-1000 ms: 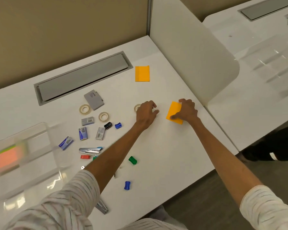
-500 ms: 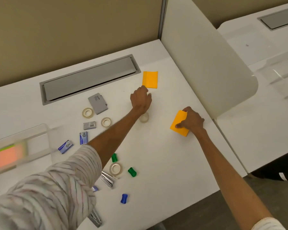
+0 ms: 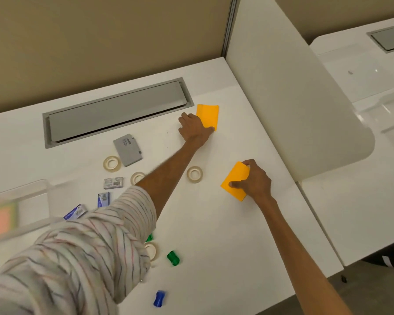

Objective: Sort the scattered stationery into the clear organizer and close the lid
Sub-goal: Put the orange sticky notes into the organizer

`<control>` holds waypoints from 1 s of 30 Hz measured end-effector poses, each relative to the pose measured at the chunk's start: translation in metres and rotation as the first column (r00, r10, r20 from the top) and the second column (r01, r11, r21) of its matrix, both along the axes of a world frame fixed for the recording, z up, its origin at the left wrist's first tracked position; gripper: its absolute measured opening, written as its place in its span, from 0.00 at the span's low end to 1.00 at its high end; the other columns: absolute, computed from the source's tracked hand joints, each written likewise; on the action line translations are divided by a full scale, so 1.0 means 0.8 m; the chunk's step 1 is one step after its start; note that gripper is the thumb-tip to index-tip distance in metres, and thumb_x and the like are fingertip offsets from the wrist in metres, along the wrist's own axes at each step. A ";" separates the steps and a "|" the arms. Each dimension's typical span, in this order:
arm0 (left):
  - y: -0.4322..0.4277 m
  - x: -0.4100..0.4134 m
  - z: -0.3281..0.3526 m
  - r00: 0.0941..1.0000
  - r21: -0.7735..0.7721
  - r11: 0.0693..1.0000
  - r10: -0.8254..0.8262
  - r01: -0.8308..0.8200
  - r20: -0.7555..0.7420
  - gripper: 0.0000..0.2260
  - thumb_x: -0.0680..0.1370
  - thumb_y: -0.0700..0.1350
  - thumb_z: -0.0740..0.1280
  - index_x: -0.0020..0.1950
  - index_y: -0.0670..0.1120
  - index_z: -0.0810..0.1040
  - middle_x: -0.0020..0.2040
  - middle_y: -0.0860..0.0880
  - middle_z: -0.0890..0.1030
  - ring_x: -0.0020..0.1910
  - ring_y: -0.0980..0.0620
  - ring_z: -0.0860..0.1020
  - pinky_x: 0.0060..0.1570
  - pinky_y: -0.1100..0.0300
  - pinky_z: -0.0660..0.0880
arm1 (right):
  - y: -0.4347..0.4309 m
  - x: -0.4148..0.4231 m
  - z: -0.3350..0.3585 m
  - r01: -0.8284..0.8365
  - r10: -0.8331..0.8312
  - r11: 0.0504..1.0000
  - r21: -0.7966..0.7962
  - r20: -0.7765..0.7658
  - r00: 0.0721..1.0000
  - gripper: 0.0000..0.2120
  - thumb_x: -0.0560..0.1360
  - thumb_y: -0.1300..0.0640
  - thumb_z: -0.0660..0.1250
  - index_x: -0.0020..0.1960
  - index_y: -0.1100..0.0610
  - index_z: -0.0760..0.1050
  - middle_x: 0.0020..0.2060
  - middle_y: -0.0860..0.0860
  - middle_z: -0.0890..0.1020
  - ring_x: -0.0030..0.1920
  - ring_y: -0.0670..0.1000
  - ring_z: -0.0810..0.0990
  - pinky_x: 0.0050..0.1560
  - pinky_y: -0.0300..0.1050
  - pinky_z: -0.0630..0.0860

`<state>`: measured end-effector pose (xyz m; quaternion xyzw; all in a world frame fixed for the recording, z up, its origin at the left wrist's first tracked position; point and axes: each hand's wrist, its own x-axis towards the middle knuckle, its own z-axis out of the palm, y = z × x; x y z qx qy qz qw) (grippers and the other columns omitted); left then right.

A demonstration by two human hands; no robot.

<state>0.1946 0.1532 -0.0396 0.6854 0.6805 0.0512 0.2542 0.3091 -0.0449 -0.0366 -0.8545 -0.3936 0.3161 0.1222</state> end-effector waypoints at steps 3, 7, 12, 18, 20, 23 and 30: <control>0.005 0.001 0.007 1.000 -0.101 0.995 -0.008 0.007 -0.002 0.40 0.68 0.55 0.76 0.70 0.36 0.63 0.68 0.41 0.65 0.69 0.42 0.64 0.61 0.48 0.70 | 0.007 -0.004 0.002 -0.010 0.010 1.000 0.004 -0.019 1.000 0.37 0.60 0.49 0.81 0.64 0.51 0.68 0.58 0.54 0.79 0.59 0.59 0.77 0.59 0.58 0.75; 0.010 -0.014 0.016 0.996 -0.204 0.977 -0.044 0.059 0.077 0.33 0.68 0.44 0.76 0.69 0.39 0.66 0.67 0.41 0.68 0.68 0.42 0.67 0.63 0.49 0.71 | 0.016 -0.011 0.007 -0.031 0.030 1.000 -0.008 -0.013 0.999 0.37 0.61 0.48 0.81 0.65 0.51 0.67 0.60 0.54 0.78 0.60 0.59 0.77 0.60 0.58 0.75; -0.010 -0.044 0.010 0.909 -0.127 0.989 -0.011 0.070 0.416 0.14 0.70 0.34 0.68 0.53 0.42 0.70 0.49 0.42 0.76 0.48 0.44 0.75 0.43 0.55 0.70 | 0.012 -0.019 0.008 -0.037 0.037 0.999 -0.004 0.012 0.999 0.38 0.62 0.47 0.80 0.67 0.52 0.67 0.61 0.55 0.78 0.61 0.59 0.77 0.60 0.59 0.75; -0.027 -0.064 0.026 0.766 -0.172 0.985 0.116 -0.007 0.632 0.17 0.72 0.32 0.69 0.60 0.36 0.76 0.49 0.41 0.76 0.49 0.47 0.75 0.50 0.52 0.75 | 0.001 -0.030 0.012 -0.036 0.037 0.998 0.046 -0.032 0.999 0.32 0.66 0.53 0.78 0.66 0.54 0.69 0.61 0.56 0.78 0.60 0.60 0.77 0.56 0.53 0.75; -0.036 -0.078 0.033 0.743 -0.161 0.987 0.128 -0.028 0.657 0.13 0.74 0.33 0.68 0.59 0.34 0.78 0.49 0.38 0.79 0.48 0.47 0.75 0.51 0.52 0.74 | 0.000 -0.038 0.019 -0.045 0.048 0.994 0.100 -0.033 0.998 0.25 0.70 0.56 0.75 0.64 0.54 0.71 0.60 0.56 0.79 0.59 0.60 0.78 0.52 0.50 0.75; -0.054 -0.106 0.043 0.707 -0.113 0.990 0.140 -0.085 0.693 0.08 0.76 0.35 0.66 0.53 0.34 0.80 0.44 0.41 0.78 0.45 0.48 0.75 0.47 0.57 0.71 | 0.006 -0.058 0.038 -0.062 0.068 0.982 0.177 -0.026 0.997 0.18 0.72 0.58 0.71 0.61 0.53 0.74 0.58 0.56 0.81 0.56 0.60 0.79 0.51 0.50 0.75; -0.094 -0.188 0.065 0.666 -0.052 0.984 0.155 -0.172 0.730 0.04 0.79 0.39 0.64 0.45 0.42 0.75 0.42 0.42 0.73 0.42 0.50 0.70 0.42 0.57 0.66 | 0.025 -0.120 0.091 -0.124 0.129 0.948 0.293 0.004 0.992 0.13 0.75 0.58 0.66 0.60 0.56 0.78 0.56 0.56 0.82 0.57 0.60 0.80 0.53 0.51 0.76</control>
